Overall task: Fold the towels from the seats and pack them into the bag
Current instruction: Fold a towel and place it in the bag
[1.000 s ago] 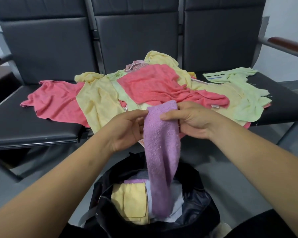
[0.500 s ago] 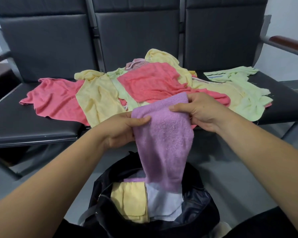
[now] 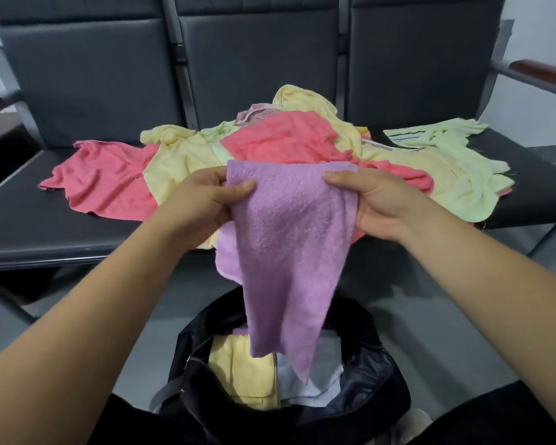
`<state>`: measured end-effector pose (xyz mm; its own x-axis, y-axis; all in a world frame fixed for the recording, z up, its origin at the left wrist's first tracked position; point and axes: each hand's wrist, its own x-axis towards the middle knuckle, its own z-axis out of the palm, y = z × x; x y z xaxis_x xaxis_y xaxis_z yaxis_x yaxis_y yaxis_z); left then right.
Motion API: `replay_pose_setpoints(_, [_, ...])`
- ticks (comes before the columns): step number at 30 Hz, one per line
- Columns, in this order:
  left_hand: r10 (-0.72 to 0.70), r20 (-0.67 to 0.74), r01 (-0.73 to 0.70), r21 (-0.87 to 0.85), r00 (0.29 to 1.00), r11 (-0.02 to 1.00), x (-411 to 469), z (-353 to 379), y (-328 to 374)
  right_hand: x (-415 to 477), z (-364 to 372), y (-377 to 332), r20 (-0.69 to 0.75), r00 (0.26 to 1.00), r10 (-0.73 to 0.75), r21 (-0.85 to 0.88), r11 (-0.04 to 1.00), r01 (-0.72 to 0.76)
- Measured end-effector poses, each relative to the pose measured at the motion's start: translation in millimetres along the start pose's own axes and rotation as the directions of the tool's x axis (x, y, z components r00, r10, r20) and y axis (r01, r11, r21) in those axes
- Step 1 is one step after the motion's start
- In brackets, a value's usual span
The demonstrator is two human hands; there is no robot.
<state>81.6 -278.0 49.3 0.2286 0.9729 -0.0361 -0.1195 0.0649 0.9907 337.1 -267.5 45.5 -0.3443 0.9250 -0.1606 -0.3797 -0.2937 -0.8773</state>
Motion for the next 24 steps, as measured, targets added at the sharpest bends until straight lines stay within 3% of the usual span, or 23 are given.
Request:
replay_pose_setpoints(2, [0.051, -0.044, -0.043, 0.180, 0.998, 0.983, -0.7, -7.0, 2.8, 1.5, -4.5, -0.2, -0.053, 0.997, -0.047, -0.061, 0.997, 0.044])
replay_pose_setpoints(4, [0.060, -0.094, -0.038, 0.221, 0.994, 0.975, -1.4, -9.5, 1.5, 1.0, -3.2, 0.1, -0.065, 0.995, -0.075, -0.077, 0.995, 0.070])
replay_pose_setpoints(7, [0.045, -0.141, -0.039, 0.044, 0.989, 0.998, -0.7, -6.7, 1.2, 0.5, 3.6, -7.1, 0.007, 0.993, -0.118, 0.063, 0.991, 0.117])
replay_pose_setpoints(9, [0.079, -0.080, -0.083, -0.057, 0.994, 0.995, -0.1, -6.0, 4.7, 0.4, 4.5, -14.0, 0.027, 0.989, -0.144, 0.081, 0.987, 0.142])
replay_pose_setpoints(12, [0.148, -0.035, -0.149, -0.014, 0.988, 0.989, 0.1, -9.2, 7.6, -3.8, 0.8, -21.6, -0.086, 0.975, -0.204, -0.152, 0.970, 0.189])
replay_pose_setpoints(14, [0.217, -0.101, -0.189, 0.234, 0.971, 0.954, -1.0, -11.6, 6.5, -8.8, -1.6, -23.2, -0.143, 0.959, -0.245, -0.434, 0.886, 0.162])
replay_pose_setpoints(15, [0.257, -0.127, -0.197, 0.360, 0.958, 0.912, -2.1, -12.1, 5.3, -10.0, -2.8, -23.1, -0.160, 0.958, -0.239, -0.497, 0.858, 0.130])
replay_pose_setpoints(18, [0.265, -0.174, -0.161, 0.455, 0.948, 0.876, -2.1, -11.5, 2.9, -9.5, -2.3, -21.3, -0.211, 0.969, -0.126, -0.327, 0.944, 0.051])
replay_pose_setpoints(20, [0.171, -0.220, -0.097, 0.312, 0.960, 0.945, -1.8, -10.1, 5.2, -9.7, 1.3, -22.3, -0.161, 0.985, -0.056, -0.060, 0.997, 0.047])
replay_pose_setpoints(22, [0.075, -0.164, -0.061, 0.088, 0.984, 0.994, -3.3, -8.2, 9.2, -9.6, 1.9, -24.6, -0.072, 0.996, -0.055, 0.151, 0.986, 0.065])
replay_pose_setpoints(24, [0.071, -0.026, -0.071, -0.025, 0.997, 0.997, -5.2, -7.9, 10.7, -10.3, 2.4, -25.2, -0.031, 0.997, -0.069, 0.106, 0.992, 0.072])
